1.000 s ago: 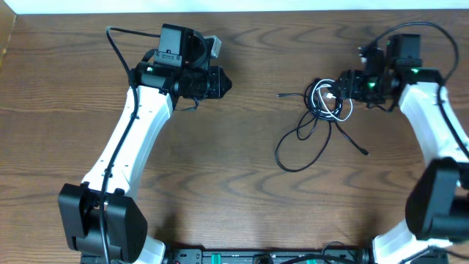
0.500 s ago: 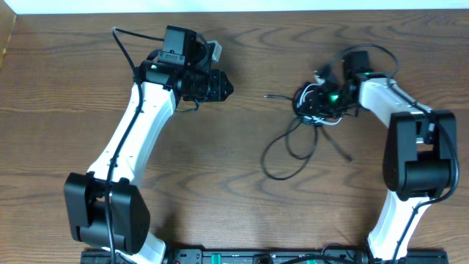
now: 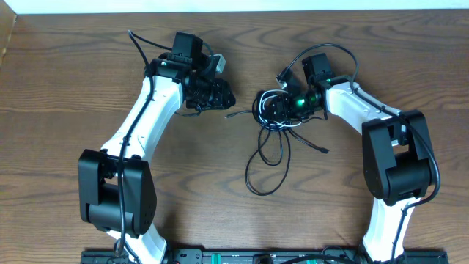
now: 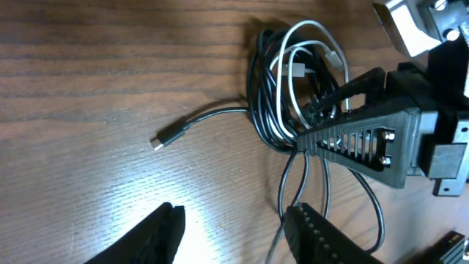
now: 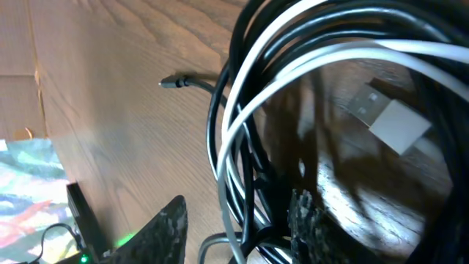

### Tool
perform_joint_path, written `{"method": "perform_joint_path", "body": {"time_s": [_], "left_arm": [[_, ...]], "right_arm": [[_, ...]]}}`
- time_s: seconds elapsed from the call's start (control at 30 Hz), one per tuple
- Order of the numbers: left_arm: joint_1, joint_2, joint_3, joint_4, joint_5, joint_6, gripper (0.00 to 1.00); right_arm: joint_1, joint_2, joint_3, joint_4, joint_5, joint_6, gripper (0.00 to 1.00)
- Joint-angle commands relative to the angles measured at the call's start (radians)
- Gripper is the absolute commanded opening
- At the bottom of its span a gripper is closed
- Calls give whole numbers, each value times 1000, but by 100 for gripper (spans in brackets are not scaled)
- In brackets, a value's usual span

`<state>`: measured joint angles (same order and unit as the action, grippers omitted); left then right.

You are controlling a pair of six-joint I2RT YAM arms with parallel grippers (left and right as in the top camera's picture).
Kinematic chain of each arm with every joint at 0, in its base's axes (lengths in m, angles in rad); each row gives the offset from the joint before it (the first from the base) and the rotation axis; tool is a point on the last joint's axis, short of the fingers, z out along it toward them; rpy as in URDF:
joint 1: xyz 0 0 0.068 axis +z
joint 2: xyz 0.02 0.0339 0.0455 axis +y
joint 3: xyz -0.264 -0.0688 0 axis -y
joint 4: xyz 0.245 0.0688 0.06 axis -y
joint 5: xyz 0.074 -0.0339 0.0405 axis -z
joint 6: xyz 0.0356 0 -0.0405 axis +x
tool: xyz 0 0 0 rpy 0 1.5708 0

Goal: Untangle cables

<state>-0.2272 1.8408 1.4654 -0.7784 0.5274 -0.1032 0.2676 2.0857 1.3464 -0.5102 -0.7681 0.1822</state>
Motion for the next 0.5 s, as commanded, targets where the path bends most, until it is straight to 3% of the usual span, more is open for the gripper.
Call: {"method": "perform_joint_path", "body": {"time_s": [0.0, 0.23, 0.47], "left_arm": [[1, 3, 11, -3, 23, 20, 50], [1, 35, 11, -2, 85, 20, 50], [-21, 113, 11, 22, 119, 16, 50]], "right_arm": [[-18, -3, 20, -2, -21, 5, 38], [-41, -51, 22, 0, -23, 3, 35], [-39, -60, 21, 5, -19, 3, 41]]}}
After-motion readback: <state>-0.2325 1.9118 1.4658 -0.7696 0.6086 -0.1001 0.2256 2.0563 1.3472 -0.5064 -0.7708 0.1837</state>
